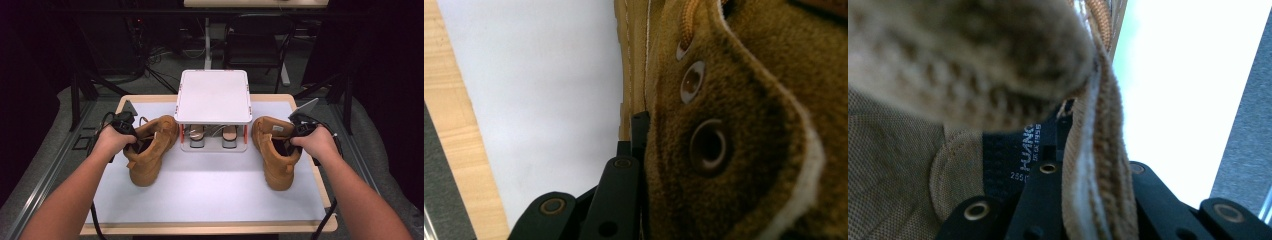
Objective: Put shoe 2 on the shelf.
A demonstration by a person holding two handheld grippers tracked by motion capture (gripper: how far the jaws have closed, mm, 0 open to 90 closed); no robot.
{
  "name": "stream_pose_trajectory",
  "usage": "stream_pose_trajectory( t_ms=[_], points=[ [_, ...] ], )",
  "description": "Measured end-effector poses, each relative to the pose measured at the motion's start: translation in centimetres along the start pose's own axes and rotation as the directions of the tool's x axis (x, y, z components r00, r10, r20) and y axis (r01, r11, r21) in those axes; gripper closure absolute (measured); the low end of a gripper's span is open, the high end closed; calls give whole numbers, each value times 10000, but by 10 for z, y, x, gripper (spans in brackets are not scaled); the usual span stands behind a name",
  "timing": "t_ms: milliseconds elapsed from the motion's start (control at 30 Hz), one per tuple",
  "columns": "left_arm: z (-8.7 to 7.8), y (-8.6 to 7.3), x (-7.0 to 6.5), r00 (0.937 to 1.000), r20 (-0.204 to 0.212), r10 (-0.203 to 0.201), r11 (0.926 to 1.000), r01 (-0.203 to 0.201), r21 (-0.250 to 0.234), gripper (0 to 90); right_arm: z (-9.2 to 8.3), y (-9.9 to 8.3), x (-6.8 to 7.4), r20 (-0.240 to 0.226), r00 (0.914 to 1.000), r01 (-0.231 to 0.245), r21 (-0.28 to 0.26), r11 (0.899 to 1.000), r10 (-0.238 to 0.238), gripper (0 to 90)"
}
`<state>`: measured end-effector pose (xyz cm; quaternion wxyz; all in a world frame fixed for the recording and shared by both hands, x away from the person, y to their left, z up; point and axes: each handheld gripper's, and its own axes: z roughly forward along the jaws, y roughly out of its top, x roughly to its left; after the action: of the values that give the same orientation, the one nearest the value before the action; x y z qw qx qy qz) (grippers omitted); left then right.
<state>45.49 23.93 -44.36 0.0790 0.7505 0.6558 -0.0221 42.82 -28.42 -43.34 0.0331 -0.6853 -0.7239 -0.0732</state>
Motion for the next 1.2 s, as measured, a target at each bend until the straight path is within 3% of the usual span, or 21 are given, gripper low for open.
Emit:
stream_pose_trajectory(
  t_ms=[200, 467, 800, 867, 900, 933, 1000, 1200],
  points=[
    [-3, 10, 1, 9995, 136, -283, 9995, 285, -110, 861, -6, 12, -2, -12, 9993, -385, -214, 9990, 384, 863],
    [-6, 26, 10, 9948, 362, -952, 9951, 961, -241, 861, -5, 30, -3, 76, 9971, -752, -77, 9971, 752, 862],
    [3, 43, 15, 9817, 683, -1777, 9823, 1811, -480, 860, 4, 52, -2, 72, 9935, -1131, -161, 9935, 1132, 862],
    [7, 46, 16, 9768, 885, -1950, 9788, 1996, -457, 860, 4, 56, 0, 200, 9934, -1127, -138, 9935, 1130, 861],
    [9, 48, 16, 9729, 992, -2087, 9758, 2139, -448, 860, 6, 58, 0, 126, 9917, -1273, -368, 9912, 1278, 861],
    [10, 49, 16, 9723, 1005, -2111, 9752, 2165, -462, 861, 4, 61, 0, 113, 9919, -1261, -170, 9919, 1263, 861],
    [13, 53, 15, 9688, 1088, -2226, 9722, 2289, -500, 860, 4, 64, 0, 105, 9904, -1373, -257, 9902, 1376, 861],
    [18, 62, 9, 9674, 1061, -2300, 9696, 2372, -604, 861, 3, 74, -1, 140, 9895, -1435, -334, 9891, 1440, 860]
  ],
)
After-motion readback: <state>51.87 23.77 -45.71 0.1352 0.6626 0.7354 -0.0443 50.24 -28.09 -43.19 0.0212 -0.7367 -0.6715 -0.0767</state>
